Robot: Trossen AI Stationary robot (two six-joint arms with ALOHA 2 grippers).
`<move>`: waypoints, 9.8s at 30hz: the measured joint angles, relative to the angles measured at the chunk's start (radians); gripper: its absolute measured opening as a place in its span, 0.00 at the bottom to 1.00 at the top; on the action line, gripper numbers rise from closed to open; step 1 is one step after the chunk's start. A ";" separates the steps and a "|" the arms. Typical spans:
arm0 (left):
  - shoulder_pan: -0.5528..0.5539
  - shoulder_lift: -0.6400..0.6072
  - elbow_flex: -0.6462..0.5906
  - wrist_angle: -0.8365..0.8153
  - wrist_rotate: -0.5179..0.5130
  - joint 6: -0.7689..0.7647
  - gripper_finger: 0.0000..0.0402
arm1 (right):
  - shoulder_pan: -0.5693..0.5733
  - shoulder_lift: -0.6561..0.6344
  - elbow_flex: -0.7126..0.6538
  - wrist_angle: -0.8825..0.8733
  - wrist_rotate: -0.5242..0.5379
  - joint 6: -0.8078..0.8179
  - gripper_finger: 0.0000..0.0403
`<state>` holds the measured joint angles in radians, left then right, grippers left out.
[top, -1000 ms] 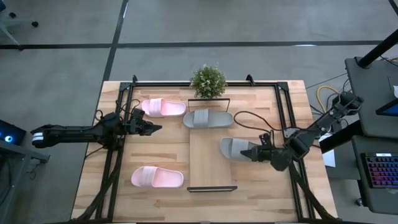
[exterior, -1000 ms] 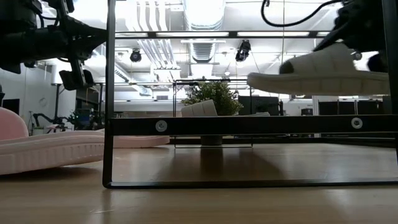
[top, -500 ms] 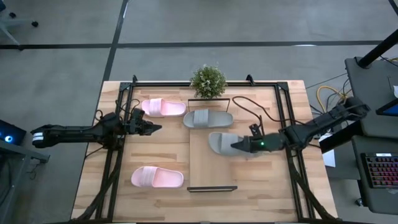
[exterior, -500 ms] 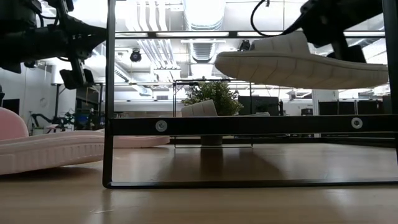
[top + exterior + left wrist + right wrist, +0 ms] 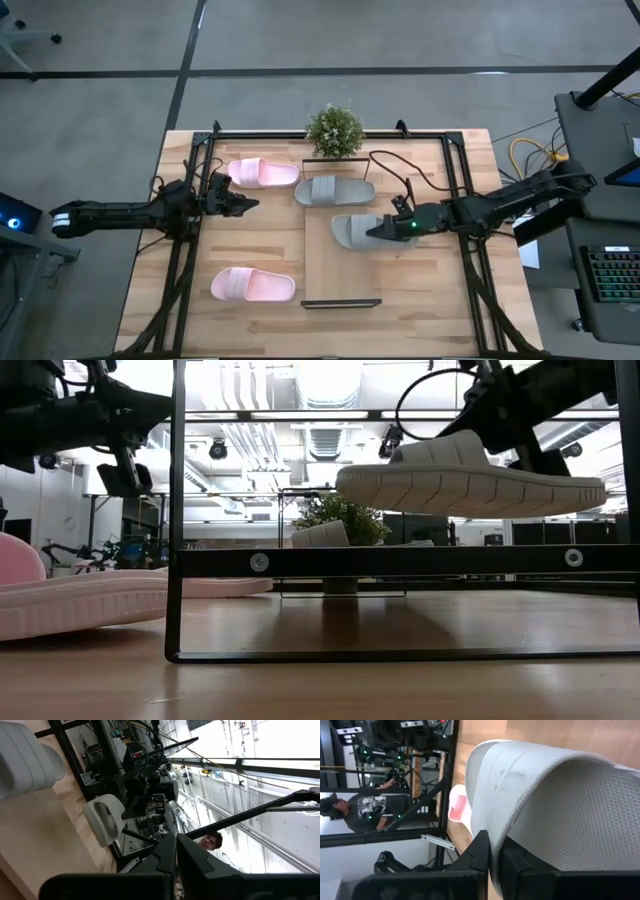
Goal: Pick and place slides into the shelf
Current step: Put the gray slide on the shelf, then put the bottom pink slide on the shelf
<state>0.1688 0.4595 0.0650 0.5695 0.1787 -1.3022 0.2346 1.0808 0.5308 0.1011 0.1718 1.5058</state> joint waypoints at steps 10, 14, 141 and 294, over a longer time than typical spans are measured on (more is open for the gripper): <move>0.000 0.000 0.000 0.000 0.000 0.000 0.00 | -0.056 0.190 0.000 0.280 -0.082 -0.015 0.03; 0.000 0.000 0.000 0.000 0.000 0.000 0.00 | -0.080 0.263 0.016 0.300 -0.134 -0.015 0.03; 0.000 -0.016 -0.006 0.005 0.006 0.058 0.00 | -0.361 0.648 0.311 0.351 -0.479 -0.258 0.31; -1.113 0.119 0.157 -0.823 -0.456 -0.553 0.00 | -0.458 0.202 0.311 -0.332 -0.433 -0.613 0.50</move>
<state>-0.9439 0.5783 0.2218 -0.2531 -0.2772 -1.8547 -0.2230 1.2823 0.8413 -0.2306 -0.2615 0.8925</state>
